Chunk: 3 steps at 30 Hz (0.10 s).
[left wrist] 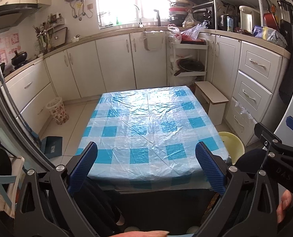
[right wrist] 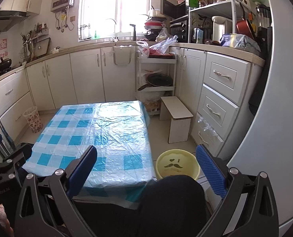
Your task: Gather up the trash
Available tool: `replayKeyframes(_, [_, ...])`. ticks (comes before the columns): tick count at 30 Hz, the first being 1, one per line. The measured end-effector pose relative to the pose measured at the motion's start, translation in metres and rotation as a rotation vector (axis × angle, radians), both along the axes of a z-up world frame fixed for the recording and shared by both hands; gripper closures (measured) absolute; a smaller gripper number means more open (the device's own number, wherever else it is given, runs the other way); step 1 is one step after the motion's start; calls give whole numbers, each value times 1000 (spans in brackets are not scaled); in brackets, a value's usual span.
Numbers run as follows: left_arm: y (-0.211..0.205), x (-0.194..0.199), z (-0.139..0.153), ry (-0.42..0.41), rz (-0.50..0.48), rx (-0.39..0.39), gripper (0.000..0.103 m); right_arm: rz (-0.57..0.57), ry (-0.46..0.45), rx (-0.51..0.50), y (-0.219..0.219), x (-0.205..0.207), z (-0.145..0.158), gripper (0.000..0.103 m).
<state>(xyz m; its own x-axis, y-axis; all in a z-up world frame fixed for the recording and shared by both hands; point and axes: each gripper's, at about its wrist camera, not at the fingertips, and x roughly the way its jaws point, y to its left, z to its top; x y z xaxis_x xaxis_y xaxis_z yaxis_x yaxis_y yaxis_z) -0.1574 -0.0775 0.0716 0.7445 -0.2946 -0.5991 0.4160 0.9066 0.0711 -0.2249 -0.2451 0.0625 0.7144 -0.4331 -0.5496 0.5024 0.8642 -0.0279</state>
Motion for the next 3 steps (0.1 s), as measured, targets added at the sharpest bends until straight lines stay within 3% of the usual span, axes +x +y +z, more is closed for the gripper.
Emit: replayKeyframes(3, [4,18,-7,22,24,8,8,32,8,29,-4,28,-7,7])
